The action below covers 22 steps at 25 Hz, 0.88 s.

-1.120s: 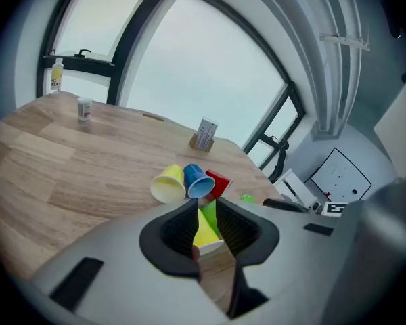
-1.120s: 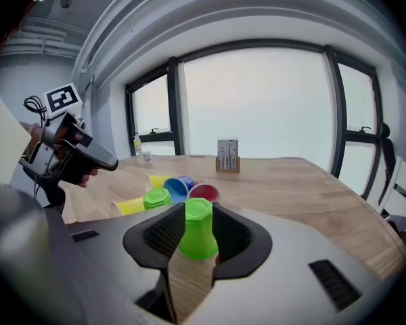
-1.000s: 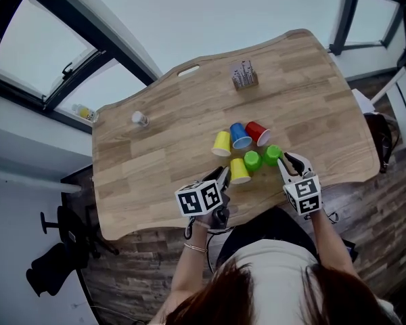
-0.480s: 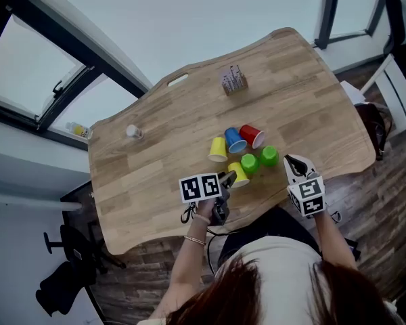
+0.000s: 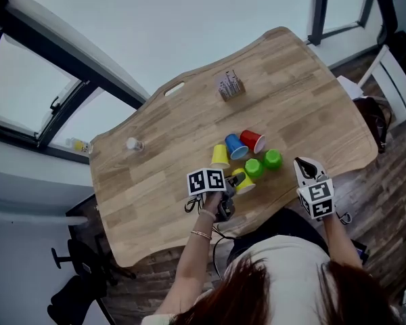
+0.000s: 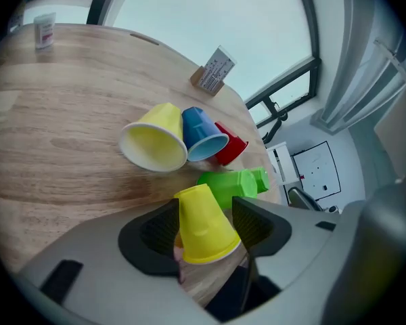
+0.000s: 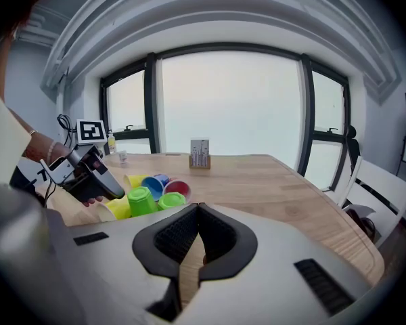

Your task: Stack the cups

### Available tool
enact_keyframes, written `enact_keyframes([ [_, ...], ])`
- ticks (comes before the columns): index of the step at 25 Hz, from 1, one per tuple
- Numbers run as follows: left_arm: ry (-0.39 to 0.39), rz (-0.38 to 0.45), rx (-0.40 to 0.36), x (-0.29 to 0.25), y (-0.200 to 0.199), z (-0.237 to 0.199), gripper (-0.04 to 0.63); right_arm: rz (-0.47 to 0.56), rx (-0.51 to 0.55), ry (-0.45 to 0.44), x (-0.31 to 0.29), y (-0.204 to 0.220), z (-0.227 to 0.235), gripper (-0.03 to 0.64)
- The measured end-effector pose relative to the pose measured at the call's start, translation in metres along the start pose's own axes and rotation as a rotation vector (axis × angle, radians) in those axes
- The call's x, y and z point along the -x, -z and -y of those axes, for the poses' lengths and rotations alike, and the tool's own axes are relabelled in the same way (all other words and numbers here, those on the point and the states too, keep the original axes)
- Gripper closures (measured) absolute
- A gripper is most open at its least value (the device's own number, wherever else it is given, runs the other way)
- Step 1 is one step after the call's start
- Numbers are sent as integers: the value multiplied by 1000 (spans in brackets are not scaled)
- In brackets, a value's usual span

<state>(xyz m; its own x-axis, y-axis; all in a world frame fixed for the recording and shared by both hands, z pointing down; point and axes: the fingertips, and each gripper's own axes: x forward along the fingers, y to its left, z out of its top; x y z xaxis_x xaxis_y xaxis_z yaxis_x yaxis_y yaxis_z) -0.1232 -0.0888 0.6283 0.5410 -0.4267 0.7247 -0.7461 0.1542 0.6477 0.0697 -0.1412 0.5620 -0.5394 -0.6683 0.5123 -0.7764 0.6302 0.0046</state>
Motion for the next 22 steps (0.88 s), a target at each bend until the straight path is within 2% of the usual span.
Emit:
enact_keyframes([
  [5,-16,-65,12,-13,4,-7,333,-8,-21,43,4,4,13,588],
  [11,18,-113,34,-23,7,-9,322,-23,-36,79,9,11,22,588],
  [17,19,-91,27,-18,4,-8,328,-36,-43,94,8,14,27,588],
  [22,-1,-21,0,-10,-6,-12,331,-40,-35,91,7,14,24,588],
])
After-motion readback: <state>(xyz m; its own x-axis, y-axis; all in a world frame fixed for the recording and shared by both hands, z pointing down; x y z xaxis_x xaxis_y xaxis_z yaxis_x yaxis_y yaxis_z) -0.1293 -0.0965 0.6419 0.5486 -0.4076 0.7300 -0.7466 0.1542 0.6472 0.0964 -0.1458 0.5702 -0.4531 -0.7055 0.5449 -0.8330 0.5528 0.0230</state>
